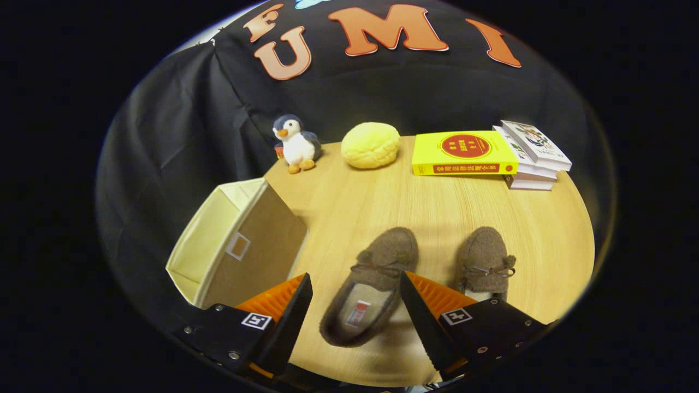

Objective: Open the storage box then place both shoes into the box .Put the left shoe in first, then the right shoe, with the right side of both shoes facing outward in a uniform manner.

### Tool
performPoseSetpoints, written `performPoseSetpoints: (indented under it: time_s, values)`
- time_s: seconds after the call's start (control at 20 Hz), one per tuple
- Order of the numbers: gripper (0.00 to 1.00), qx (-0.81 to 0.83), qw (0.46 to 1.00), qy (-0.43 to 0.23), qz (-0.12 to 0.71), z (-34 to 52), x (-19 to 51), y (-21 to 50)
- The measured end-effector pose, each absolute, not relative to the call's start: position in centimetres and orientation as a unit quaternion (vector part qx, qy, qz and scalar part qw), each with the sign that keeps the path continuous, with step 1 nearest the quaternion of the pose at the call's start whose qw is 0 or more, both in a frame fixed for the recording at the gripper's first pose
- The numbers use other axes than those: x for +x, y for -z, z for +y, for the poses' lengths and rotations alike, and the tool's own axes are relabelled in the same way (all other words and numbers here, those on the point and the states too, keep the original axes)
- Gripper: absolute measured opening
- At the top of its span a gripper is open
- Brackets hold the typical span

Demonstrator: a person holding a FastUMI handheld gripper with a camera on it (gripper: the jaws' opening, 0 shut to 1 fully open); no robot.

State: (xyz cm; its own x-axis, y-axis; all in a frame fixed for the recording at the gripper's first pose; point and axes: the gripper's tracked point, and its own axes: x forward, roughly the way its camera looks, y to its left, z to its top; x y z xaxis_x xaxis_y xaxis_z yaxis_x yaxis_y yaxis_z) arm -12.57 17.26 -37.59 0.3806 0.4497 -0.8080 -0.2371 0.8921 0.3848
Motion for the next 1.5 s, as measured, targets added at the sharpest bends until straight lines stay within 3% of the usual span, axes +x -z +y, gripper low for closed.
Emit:
performPoseSetpoints:
  time_s: [0.35, 0.45, 0.55, 0.65, 0.7, 0.9, 1.5]
  values:
    - [0.88, 0.067, 0.814, -0.159, 0.555, 15.9, -13.7, 45.1]
    - [0.80, 0.056, 0.820, -0.144, 0.551, 15.7, -12.7, 46.1]
    - [0.69, 0.052, 0.822, -0.134, 0.551, 15.8, -12.0, 46.9]
    - [0.51, 0.051, 0.824, -0.125, 0.550, 16.1, -11.5, 47.3]
    - [0.37, 0.045, 0.828, -0.115, 0.547, 15.8, -11.3, 47.4]
    - [0.08, 0.071, 0.832, -0.108, 0.539, 16.5, -10.9, 46.4]
    - [0.04, 0.110, 0.858, -0.132, 0.484, 19.8, -7.5, 33.3]
